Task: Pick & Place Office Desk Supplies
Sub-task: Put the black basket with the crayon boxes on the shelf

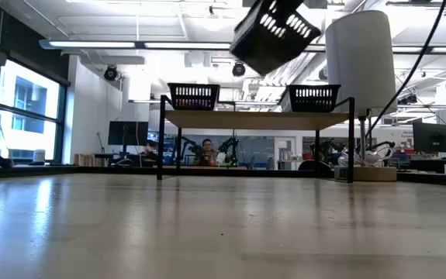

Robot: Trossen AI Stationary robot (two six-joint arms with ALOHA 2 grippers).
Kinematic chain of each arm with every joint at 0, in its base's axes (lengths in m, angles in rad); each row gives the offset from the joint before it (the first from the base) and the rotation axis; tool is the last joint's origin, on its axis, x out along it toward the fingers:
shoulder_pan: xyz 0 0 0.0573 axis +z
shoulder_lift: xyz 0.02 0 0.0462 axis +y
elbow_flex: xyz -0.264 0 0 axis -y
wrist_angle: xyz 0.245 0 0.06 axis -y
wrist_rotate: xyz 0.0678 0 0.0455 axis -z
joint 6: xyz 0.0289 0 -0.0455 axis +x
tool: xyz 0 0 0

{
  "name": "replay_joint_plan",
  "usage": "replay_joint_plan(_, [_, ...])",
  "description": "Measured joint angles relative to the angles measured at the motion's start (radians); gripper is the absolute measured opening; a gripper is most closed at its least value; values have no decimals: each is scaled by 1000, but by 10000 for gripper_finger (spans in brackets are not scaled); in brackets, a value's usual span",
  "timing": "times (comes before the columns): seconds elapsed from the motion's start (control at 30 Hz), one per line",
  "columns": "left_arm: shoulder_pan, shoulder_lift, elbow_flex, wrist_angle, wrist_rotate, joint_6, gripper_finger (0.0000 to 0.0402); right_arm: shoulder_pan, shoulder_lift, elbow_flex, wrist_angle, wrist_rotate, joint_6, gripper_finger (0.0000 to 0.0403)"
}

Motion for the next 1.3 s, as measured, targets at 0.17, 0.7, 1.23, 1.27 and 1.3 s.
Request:
replay_joint_plan(0.17, [175,-49,0,-22,116,-3,71,-103,2,38,30,-33,9,4])
replay_joint_plan(0.7, [437,-64,-16,-34,302,70,71,-358,153,117,25,-123,-91,4])
replay_joint_plan(1.23, [476,-64,-16,-47,302,128,71,-416,326,353,-118,-122,-161,4])
replay_joint_plan(1.27, [476,-64,-16,-48,302,128,71,-420,327,353,-118,-123,-158,4])
replay_joint_plan(1.3, [476,-64,-16,-47,302,132,71,-424,329,352,-118,-130,-158,4])
